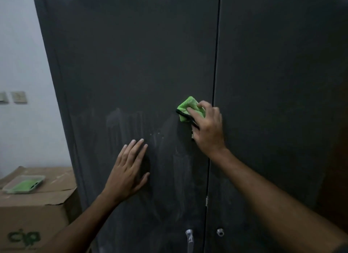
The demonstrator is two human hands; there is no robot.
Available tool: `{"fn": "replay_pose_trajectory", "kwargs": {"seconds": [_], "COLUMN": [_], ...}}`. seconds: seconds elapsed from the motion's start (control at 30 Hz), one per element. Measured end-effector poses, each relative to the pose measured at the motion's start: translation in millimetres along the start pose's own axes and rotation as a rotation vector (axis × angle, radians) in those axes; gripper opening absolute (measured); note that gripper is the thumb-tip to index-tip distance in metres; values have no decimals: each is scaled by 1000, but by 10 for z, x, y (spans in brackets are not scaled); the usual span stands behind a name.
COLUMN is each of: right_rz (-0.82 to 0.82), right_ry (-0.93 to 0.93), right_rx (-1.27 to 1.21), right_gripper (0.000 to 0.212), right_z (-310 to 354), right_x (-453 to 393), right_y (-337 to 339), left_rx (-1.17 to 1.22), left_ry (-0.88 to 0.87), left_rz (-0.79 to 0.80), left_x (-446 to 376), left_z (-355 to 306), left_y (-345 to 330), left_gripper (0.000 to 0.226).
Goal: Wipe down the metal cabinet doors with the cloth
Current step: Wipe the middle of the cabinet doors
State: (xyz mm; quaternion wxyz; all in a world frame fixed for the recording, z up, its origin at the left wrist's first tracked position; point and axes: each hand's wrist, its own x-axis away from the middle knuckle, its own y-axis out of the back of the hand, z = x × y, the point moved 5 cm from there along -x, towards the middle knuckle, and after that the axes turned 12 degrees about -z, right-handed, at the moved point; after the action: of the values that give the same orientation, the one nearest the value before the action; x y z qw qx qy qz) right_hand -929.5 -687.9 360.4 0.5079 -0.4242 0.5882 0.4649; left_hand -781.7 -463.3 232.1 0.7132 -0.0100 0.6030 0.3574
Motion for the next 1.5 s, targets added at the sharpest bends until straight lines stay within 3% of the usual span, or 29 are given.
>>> {"fn": "replay_pose_trajectory", "kwargs": {"seconds": [0.03, 0.13, 0.17, 0.2, 0.23, 0.33, 0.37, 0.4, 0.5, 0.53, 0.57, 0.67, 0.7, 0.73, 0.77, 0.87, 0.9, 0.93, 1.03, 1.07, 1.1, 1.2, 1.27, 1.3, 1.4, 1.47, 1.5], "right_rz": [4, 331, 391, 367, 313, 52, 12, 33, 335, 344, 307, 45, -14, -21, 37, 357, 361, 323, 80, 22, 16, 302, 350, 297, 61, 17, 63], "right_ry": [42, 653, 773, 777, 657, 43, -12, 55, 636, 701, 639, 8, -72, -35, 115, 682, 715, 643, 82, -9, -4, 519, 679, 600, 73, 25, 142], "right_rx": [-20, -20, 7, 43, 53, 5, 0, -15, -19, 9, 37, 9, 7, -4, -22, -19, 11, 31, -8, -19, -41, -71, -38, -33, -89, -108, -111], "right_gripper": [57, 52, 52, 52, 53, 61, 59, 56, 49, 50, 51, 63, 62, 59, 55, 50, 50, 50, 56, 57, 55, 50, 54, 55, 57, 55, 53], "right_z": [109, 473, 446, 387, 333, 243, 327, 459, 730, 669, 597, 370, 407, 504, 635, 826, 766, 704, 540, 573, 662, 973, 890, 839, 733, 893, 1021], "right_x": [107, 628, 624, 514, 350, 42, 101, 221, 569, 473, 309, -125, -109, -26, 121, 482, 399, 260, -85, -62, 22, 433, 306, 152, -177, -50, 92], "right_y": [-42, -177, -163, -156, -159, -124, -130, -172, -224, -204, -202, -158, -152, -179, -241, -298, -293, -294, -263, -256, -275, -369, -358, -368, -379, -426, -467], "left_rx": [3, 11, 14, 16, 14, -15, -25, -30, -41, -44, -43, -31, -26, -22, -19, -25, -23, -21, -29, -35, -39, -53, -64, -65, -91, -128, -148], "left_ry": [1, -4, -5, -5, -4, 18, 29, 37, 30, 25, 21, 20, 20, 17, 12, 2, -1, -1, 6, 6, 5, -13, -19, -13, 30, 51, 58], "left_rz": [6, 4, 2, -2, -3, 9, 15, 21, 44, 51, 51, 36, 32, 28, 25, 19, 17, 17, 34, 38, 39, 49, 39, 24, -26, -58, -71], "left_x": [11, 30, 35, 41, 49, 92, 109, 122, 153, 161, 167, 175, 177, 178, 180, 180, 183, 189, 207, 211, 211, 195, 187, 197, 299, 420, 485], "left_z": [10, 52, 66, 81, 100, 161, 182, 207, 290, 312, 330, 357, 360, 365, 376, 408, 412, 416, 424, 420, 411, 374, 368, 389, 582, 782, 903], "left_y": [1, 17, 20, 18, 14, -11, -17, -23, -46, -60, -77, -119, -123, -124, -123, -123, -133, -146, -180, -181, -175, -134, -76, -34, 109, 214, 267], "left_gripper": [88, 89, 88, 88, 87, 86, 86, 87, 89, 89, 90, 91, 91, 91, 92, 92, 92, 93, 94, 94, 93, 91, 90, 89, 90, 92, 93]}}
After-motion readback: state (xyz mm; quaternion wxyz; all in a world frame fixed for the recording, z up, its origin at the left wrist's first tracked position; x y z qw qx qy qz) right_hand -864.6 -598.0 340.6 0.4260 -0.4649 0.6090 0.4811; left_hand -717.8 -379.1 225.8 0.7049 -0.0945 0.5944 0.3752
